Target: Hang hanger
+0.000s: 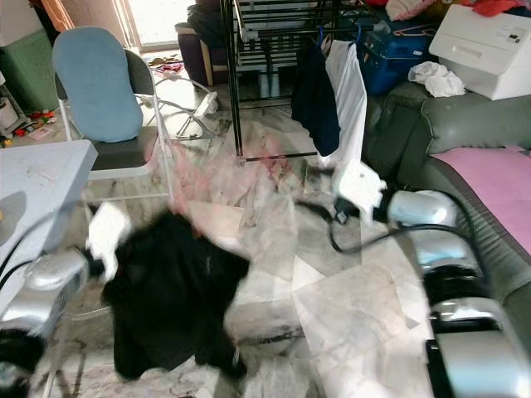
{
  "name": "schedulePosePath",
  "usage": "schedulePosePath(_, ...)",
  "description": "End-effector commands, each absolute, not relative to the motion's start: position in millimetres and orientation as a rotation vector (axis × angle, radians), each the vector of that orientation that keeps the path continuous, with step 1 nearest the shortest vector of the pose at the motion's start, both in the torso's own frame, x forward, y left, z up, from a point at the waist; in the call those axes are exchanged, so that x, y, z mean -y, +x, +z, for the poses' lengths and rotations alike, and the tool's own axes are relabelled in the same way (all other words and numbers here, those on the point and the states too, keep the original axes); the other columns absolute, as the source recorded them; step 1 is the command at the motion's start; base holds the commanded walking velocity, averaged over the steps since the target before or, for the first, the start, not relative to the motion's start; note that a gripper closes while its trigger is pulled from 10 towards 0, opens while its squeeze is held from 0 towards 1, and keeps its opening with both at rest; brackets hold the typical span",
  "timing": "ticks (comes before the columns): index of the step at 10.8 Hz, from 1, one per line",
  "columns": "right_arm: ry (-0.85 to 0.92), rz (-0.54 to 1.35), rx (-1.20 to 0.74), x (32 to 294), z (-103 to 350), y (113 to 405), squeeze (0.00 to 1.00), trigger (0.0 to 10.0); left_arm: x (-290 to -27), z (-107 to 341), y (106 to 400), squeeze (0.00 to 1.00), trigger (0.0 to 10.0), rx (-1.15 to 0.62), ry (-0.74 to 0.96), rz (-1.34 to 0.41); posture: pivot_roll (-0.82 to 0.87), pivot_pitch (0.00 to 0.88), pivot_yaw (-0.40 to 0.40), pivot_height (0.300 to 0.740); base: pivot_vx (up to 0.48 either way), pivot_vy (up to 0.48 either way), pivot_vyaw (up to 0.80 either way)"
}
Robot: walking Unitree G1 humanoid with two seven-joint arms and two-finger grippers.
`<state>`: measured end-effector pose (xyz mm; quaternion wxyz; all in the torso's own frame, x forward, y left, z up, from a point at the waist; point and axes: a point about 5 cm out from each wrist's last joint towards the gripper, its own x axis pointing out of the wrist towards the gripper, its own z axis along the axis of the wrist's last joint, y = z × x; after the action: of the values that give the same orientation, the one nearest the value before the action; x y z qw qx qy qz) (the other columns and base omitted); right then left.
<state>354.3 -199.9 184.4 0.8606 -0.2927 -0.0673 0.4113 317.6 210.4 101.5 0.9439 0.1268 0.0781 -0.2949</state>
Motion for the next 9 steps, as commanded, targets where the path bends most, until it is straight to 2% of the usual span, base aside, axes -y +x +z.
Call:
schedulePosePath(1, -0.555, 0.751, 0.206, 206, 196, 359, 1.0, 10.0, -209, 118, 325, 0.0, 0.0, -0.064, 0.251, -0.531, -0.05, 0.0, 0.046, 0.74, 0.0, 0.0, 0.0)
schedulePosePath(2, -0.387, 0.657, 0.26, 209, 203, 362, 1.0, 10.0, -209, 121, 329, 0.0, 0.0, -0.036, 0.194, -0.442, -0.04, 0.0, 0.049, 0.74, 0.0, 0.0, 0.0)
schedulePosePath(4, -0.244, 0.526, 0.248, 210, 195, 368, 1.0, 10.0, -189, 127, 323, 0.0, 0.0, 0.021, 0.197, -0.545, -0.04, 0.0, 0.042, 0.74, 0.0, 0.0, 0.0)
schedulePosePath(5, -0.182, 0.501, 0.217, 203, 185, 369, 0.8, 10.0, -181, 144, 322, 0.0, 0.0, 0.101, 0.22, -0.595, -0.03, 0.0, 0.036, 0.74, 0.0, 0.0, 0.0)
schedulePosePath(6, -0.145, 0.481, 0.167, 201, 175, 371, 0.0, 10.0, -178, 156, 322, 0.0, 0.0, 0.157, 0.245, -0.608, -0.02, 0.0, 0.033, 0.74, 0.0, 0.0, 0.0)
schedulePosePath(7, -0.087, 0.442, 0.096, 200, 163, 372, 0.0, 10.0, -173, 173, 322, 0.0, 0.0, 0.226, 0.274, -0.641, -0.02, 0.0, 0.03, 0.74, 0.0, 0.0, 0.0)
schedulePosePath(8, -0.119, 0.41, 0.051, 193, 152, 372, 0.0, 10.0, -167, 186, 318, 0.0, 0.0, 0.271, 0.313, -0.702, -0.02, 0.0, 0.027, 0.74, 0.0, 0.0, 0.0)
schedulePosePath(9, -0.106, 0.508, 0.042, 177, 144, 368, 1.0, 10.0, -163, 186, 313, 0.0, 0.0, 0.265, 0.389, -0.774, -0.02, 0.0, 0.027, 0.74, 0.0, 0.0, 0.0)
